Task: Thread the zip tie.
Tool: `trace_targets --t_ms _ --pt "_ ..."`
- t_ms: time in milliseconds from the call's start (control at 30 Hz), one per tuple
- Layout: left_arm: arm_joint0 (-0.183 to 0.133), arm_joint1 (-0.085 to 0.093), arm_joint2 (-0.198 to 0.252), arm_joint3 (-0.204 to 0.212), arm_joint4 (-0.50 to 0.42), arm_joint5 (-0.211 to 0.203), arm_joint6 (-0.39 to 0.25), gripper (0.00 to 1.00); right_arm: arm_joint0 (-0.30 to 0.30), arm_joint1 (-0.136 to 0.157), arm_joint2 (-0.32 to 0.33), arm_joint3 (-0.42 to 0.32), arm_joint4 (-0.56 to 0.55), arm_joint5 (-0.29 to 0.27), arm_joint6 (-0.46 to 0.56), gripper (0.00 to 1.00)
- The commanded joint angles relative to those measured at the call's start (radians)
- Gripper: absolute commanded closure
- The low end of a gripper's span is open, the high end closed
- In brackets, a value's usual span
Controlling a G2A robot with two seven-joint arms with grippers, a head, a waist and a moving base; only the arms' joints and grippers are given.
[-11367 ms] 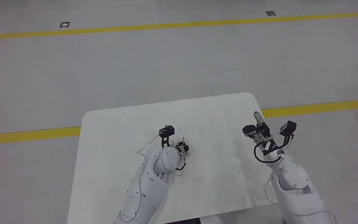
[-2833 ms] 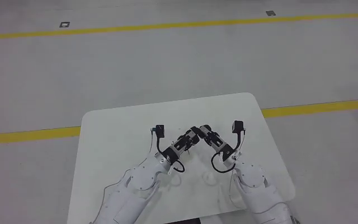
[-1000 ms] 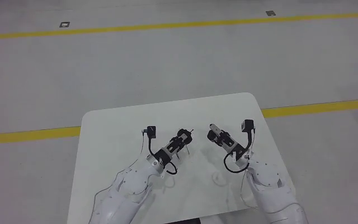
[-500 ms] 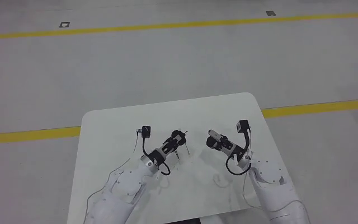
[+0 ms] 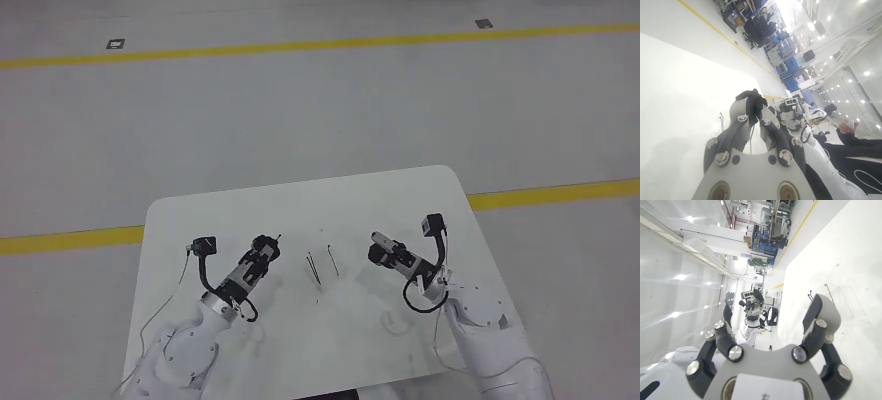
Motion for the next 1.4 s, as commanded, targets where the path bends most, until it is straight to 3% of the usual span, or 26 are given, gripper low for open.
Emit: trace_targets --t_ms 0,200,300,367,733,1200,1267,1367 --pt "0.001 0.000 -0.001 0.000 -0.001 -0.003 0.000 1.00 0.034 0.002 -0.031 0.006 -0.042 0.011 0.049 0.00" --pt "0.001 0.000 -0.001 0.000 -0.001 -0.003 0.000 1.00 0.184 0.010 -0.142 0.113 -0.151 0.024 0.238 0.00" --pt "0.001 0.000 -0.001 0.000 -0.001 -0.003 0.000 1.00 0.243 0.009 -0.184 0.169 -0.178 0.025 0.263 0.00" --pt "0.001 0.000 -0.001 0.000 -0.001 -0.003 0.000 1.00 0.283 0.008 -0.216 0.206 -0.221 -0.005 0.271 0.00" --pt "0.001 0.000 -0.001 0.000 -0.001 -0.003 0.000 1.00 0.287 0.008 -0.230 0.217 -0.245 -0.001 0.252 0.00" --pt "0.001 0.000 -0.001 0.000 -0.001 -0.003 0.000 1.00 0.458 -0.014 -0.396 0.389 -0.332 -0.012 0.161 0.00" --pt "0.001 0.000 -0.001 0.000 -0.001 -0.003 0.000 1.00 0.473 -0.019 -0.420 0.409 -0.330 -0.012 0.147 0.04" --pt "0.001 0.000 -0.001 0.000 -0.001 -0.003 0.000 1.00 0.489 -0.022 -0.446 0.438 -0.337 -0.012 0.123 0.21"
